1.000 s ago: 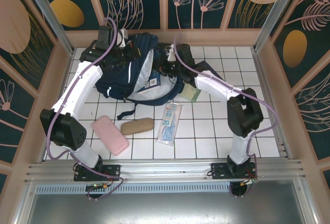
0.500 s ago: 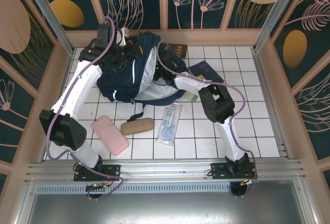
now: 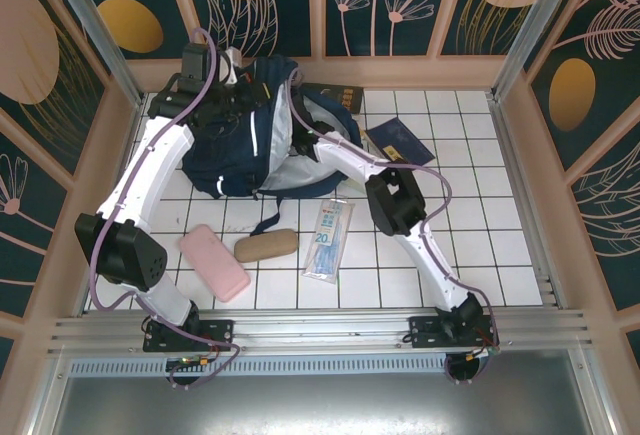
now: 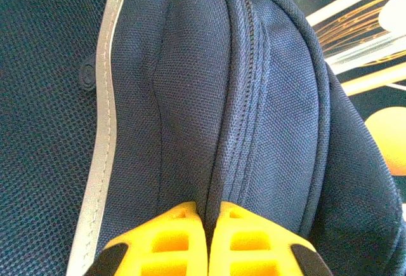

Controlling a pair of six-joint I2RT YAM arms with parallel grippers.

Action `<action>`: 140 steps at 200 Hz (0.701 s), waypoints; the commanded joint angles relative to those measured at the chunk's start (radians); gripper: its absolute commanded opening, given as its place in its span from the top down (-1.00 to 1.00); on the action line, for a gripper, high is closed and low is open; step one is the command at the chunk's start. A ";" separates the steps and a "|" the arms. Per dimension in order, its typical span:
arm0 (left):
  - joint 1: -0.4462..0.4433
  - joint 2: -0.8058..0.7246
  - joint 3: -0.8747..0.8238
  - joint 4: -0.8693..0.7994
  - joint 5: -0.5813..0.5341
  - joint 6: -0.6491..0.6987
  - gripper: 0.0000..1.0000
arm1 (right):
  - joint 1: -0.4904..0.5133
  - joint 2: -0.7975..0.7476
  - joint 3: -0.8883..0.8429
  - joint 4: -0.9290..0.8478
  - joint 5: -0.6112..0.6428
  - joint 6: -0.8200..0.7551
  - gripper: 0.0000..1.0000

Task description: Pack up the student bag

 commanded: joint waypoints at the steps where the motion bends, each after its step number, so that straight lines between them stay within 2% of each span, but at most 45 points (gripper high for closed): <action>1: 0.048 -0.049 0.010 0.119 -0.021 0.018 1.00 | -0.015 -0.175 -0.100 -0.011 -0.008 -0.119 -0.29; 26: 0.104 -0.070 -0.043 0.132 -0.065 0.019 1.00 | -0.025 -0.336 -0.323 0.100 0.009 -0.195 -0.31; 27: 0.106 -0.073 -0.044 0.134 -0.066 0.018 1.00 | -0.025 -0.340 -0.331 0.103 0.008 -0.197 -0.34; 30: 0.114 -0.077 -0.055 0.139 -0.067 0.014 1.00 | -0.028 -0.356 -0.348 0.108 0.004 -0.204 -0.61; 38: 0.133 -0.091 -0.084 0.152 -0.073 0.007 1.00 | -0.034 -0.390 -0.386 0.117 -0.003 -0.220 -0.69; 41: 0.140 -0.097 -0.093 0.157 -0.076 0.005 1.00 | -0.038 -0.402 -0.398 0.117 -0.008 -0.227 -0.90; 44: 0.146 -0.102 -0.101 0.160 -0.081 0.005 1.00 | -0.040 -0.414 -0.411 0.118 -0.011 -0.233 -0.95; 99: 0.236 -0.195 -0.238 0.156 -0.178 0.017 1.00 | -0.104 -0.663 -0.655 0.178 -0.080 -0.328 -0.90; 134: 0.249 -0.243 -0.313 0.164 -0.246 0.036 1.00 | -0.173 -0.795 -0.781 0.090 -0.006 -0.359 -0.83; 140: 0.249 -0.247 -0.323 0.160 -0.270 0.043 1.00 | -0.219 -0.810 -0.795 0.059 0.022 -0.363 -0.82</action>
